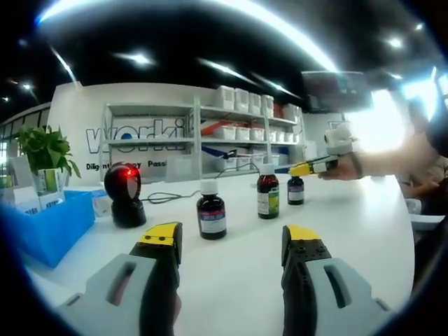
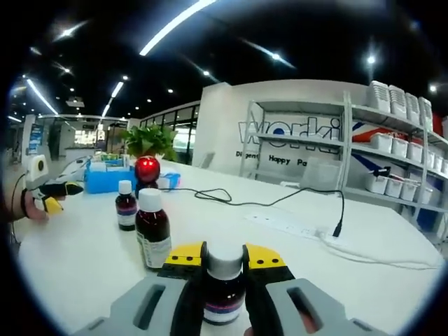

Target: Rotate the medicine bottle to make it face forward pick up the medicine bottle inspect the drug traceability code place the medicine on the table

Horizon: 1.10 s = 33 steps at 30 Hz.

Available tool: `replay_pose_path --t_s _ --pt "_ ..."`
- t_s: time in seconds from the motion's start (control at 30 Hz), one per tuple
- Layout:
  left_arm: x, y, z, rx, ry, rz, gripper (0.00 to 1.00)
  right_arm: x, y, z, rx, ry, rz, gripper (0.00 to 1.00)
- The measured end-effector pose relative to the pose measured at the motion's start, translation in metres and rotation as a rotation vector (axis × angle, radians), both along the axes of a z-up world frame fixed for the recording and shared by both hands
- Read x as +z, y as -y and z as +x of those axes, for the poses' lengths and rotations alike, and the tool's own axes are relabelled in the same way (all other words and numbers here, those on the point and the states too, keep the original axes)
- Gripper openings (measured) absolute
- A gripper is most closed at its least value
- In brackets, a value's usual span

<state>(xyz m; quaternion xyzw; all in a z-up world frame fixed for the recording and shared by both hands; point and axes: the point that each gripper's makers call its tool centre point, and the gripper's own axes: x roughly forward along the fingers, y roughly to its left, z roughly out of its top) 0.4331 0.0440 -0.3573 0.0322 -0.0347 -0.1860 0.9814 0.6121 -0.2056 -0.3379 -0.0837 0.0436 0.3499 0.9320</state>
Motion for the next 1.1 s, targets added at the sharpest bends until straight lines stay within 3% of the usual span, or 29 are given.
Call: replay_pose_path --t_s 0.27,0.33,0.43,0.6,0.7,0.83,1.1 --pt "0.000 0.001 -0.001 0.003 0.000 0.003 0.49 0.001 0.003 0.005 -0.157 -0.003 0.044 0.15" --pt "0.000 0.001 -0.001 0.003 0.000 0.004 0.49 0.002 -0.007 0.000 -0.173 -0.006 0.047 0.15" --pt "0.000 0.001 -0.001 0.003 0.000 0.007 0.49 0.001 -0.001 0.003 -0.211 0.008 0.037 0.15" --pt "0.000 0.000 -0.001 0.004 0.003 0.006 0.49 0.001 0.001 0.010 -0.302 0.000 0.082 0.15" --pt "0.000 -0.001 0.000 0.005 0.002 0.007 0.49 0.000 0.001 0.011 -0.363 0.029 0.088 0.15" --pt "0.000 -0.001 0.000 0.005 0.001 0.007 0.49 0.001 -0.010 0.011 -0.392 0.074 0.049 0.15" --pt "-0.001 -0.001 0.000 0.001 0.000 0.012 0.49 0.000 -0.011 0.015 -0.467 0.053 0.081 0.15"
